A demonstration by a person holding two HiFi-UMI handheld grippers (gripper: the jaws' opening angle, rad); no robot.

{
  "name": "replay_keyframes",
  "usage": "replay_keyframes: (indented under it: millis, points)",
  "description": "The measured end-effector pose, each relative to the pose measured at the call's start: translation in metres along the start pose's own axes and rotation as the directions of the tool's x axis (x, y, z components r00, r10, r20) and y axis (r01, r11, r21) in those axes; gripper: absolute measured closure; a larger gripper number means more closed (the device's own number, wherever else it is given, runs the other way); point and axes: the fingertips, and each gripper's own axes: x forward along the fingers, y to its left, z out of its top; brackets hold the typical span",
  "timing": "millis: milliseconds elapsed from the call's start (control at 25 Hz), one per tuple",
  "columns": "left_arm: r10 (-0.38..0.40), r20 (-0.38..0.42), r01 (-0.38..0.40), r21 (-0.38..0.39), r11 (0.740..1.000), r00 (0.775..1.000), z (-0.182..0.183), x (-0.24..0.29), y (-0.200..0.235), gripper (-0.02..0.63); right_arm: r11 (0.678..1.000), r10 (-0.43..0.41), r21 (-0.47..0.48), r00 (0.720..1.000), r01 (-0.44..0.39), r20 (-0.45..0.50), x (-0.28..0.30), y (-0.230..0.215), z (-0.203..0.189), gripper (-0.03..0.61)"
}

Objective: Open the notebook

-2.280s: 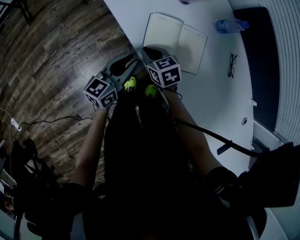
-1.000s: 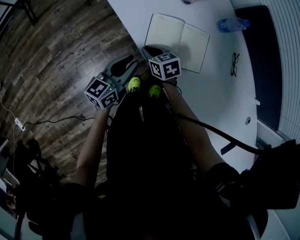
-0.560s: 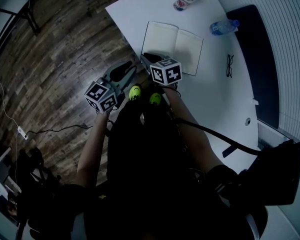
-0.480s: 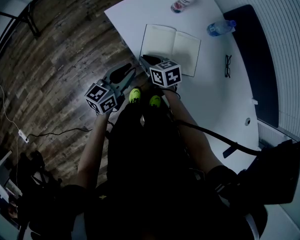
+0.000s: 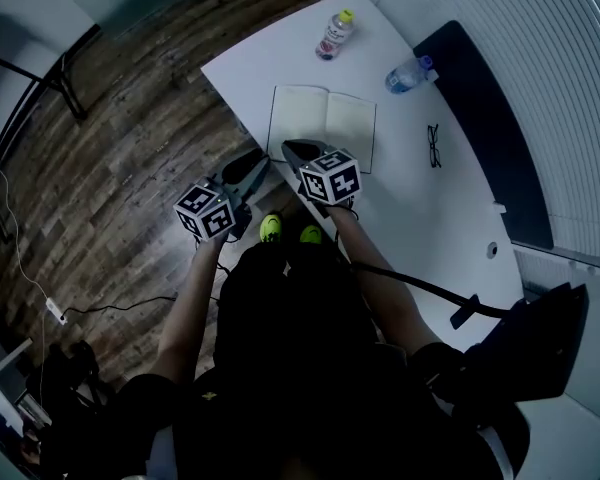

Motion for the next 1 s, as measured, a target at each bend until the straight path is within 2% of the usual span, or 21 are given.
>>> replay_keyframes:
  millis: [200,440,720,840,1000]
  points:
    - [-0.041,-0.018,0.042,0.029,0.999,0.999,0.007,0.009,-0.020,0.532,0.999,0.011,-0.053,0.999,-0.009,0.046,-0.024,0.012,0.016,0.555]
    - [-0.082,-0.011,0.083,0.064,0.995,0.997,0.015,0.016,-0.041,0.558,0.998,0.023,-0.062,0.990,-0.015,0.137,-0.057,0.023,0.032,0.555]
    - [-0.118,-0.001,0.118,0.083,0.990,0.993,0.021,0.022,-0.066,0.574,0.996,-0.004,-0.083,0.980,0.022,0.201,-0.084,0.033,0.036,0.555]
    - [-0.120,-0.006,0.120,0.101,0.988,0.993,0.022,0.025,-0.075,0.609,0.992,-0.007,-0.122,0.978,0.033,0.208,-0.095,0.040,0.035,0.555]
    - [-0.133,-0.016,0.134,0.111,0.985,0.991,0.020,0.028,-0.085,0.609,0.991,-0.036,-0.114,0.969,0.065,0.243,-0.109,0.039,0.034,0.557]
